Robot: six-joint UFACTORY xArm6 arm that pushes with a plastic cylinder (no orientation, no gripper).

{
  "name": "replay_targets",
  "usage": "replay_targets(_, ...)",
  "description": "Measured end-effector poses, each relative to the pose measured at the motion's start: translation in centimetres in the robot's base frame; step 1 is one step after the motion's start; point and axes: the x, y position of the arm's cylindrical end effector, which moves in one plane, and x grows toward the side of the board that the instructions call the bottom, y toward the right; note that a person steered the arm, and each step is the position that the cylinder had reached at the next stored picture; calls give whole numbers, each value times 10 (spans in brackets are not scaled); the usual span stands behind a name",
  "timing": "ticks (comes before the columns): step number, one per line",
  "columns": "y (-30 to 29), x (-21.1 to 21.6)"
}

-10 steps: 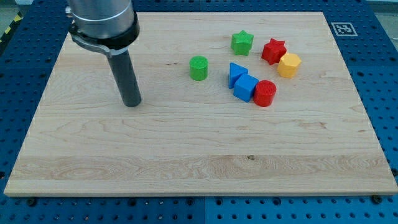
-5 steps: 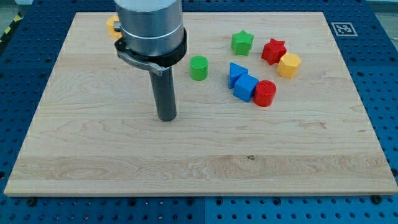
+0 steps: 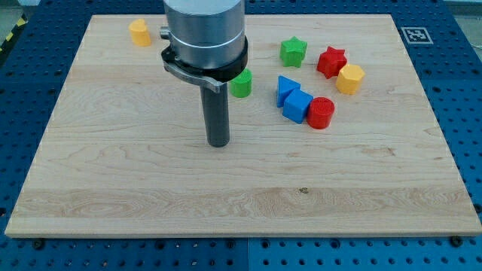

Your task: Place your arm at the right center of the board

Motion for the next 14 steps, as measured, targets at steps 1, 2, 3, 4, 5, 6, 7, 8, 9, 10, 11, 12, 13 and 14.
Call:
replay_targets(1, 44, -7)
replay_targets(2, 102, -5)
replay_targets(3, 147, 15)
replay_targets(4, 185, 27)
replay_targets(5, 190, 28)
replay_targets(6, 210, 28)
replay_targets(7, 224, 28)
replay_targets(8, 240, 28)
replay_targets(9, 257, 28)
replay_targets(10, 263, 21)
replay_targets(11, 279, 2)
replay_targets(12, 287, -32)
replay_targets(13, 288, -59)
replay_targets(14, 289, -89)
